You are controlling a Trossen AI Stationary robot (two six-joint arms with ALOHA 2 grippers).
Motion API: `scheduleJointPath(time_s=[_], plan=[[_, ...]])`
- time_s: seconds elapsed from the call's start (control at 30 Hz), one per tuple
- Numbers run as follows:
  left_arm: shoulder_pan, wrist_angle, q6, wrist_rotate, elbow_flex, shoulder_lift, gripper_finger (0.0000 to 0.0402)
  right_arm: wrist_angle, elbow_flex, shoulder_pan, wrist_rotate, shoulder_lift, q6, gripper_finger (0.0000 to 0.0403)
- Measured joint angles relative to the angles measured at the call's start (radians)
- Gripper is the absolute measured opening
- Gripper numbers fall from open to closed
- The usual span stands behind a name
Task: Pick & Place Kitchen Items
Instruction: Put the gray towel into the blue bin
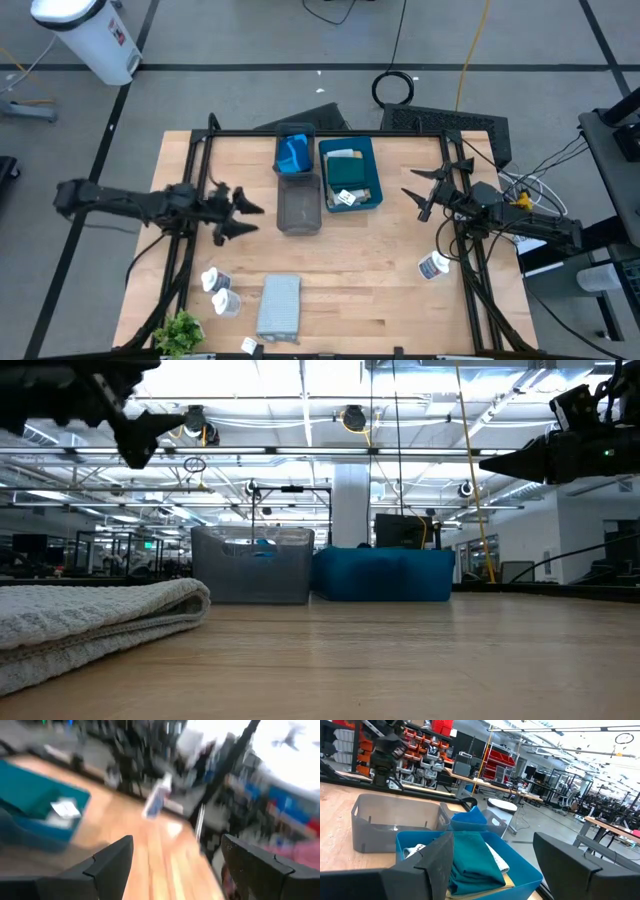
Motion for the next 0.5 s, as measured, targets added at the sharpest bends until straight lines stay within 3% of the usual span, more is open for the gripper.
scheduleJointPath(time_s=[0.27,0.5], plan=[[-0.142,-0.338,0.051,-0.042,0.320,0.457,0.0308,0.000,0.000,0.000,0.000,0.000,0.000,0.0247],[-0.189,-0.357,0.052,0.106,0.452,0.766,0.0308,0.000,0.000,0.000,0.000,0.000,0.000,0.0247]])
